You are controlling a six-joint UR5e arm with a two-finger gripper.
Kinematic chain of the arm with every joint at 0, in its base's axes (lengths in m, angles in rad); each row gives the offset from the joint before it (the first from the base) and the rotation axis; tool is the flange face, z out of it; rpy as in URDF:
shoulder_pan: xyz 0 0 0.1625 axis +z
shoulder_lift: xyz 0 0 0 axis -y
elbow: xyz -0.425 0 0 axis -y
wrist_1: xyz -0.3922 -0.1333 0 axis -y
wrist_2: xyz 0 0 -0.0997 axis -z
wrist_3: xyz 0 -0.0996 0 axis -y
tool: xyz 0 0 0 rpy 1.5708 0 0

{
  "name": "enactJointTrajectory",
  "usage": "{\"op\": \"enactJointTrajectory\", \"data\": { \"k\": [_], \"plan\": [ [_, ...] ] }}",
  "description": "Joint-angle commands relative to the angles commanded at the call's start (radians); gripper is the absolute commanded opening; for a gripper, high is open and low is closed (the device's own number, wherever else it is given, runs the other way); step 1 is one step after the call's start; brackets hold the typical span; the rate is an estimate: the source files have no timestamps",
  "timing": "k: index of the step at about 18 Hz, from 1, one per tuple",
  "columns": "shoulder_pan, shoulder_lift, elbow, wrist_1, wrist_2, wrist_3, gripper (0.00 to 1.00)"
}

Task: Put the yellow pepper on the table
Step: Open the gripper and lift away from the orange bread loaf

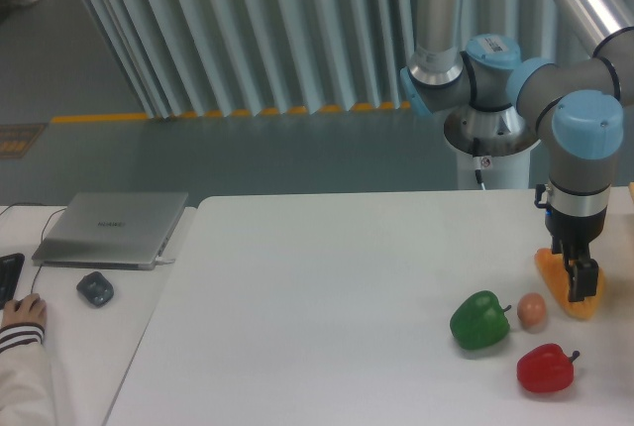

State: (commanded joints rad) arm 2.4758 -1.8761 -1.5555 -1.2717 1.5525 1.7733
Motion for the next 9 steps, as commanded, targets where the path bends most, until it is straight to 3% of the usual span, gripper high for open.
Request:
{"op": "enactJointTrajectory", "data": {
  "k": [5, 9],
  "plan": [
    [0.012, 0.005, 0.008, 0.0, 0.001, 0.009, 1.0],
    [0.08, 0.0, 0.008, 0.012, 0.001, 0.02, 1.0]
  ]
}}
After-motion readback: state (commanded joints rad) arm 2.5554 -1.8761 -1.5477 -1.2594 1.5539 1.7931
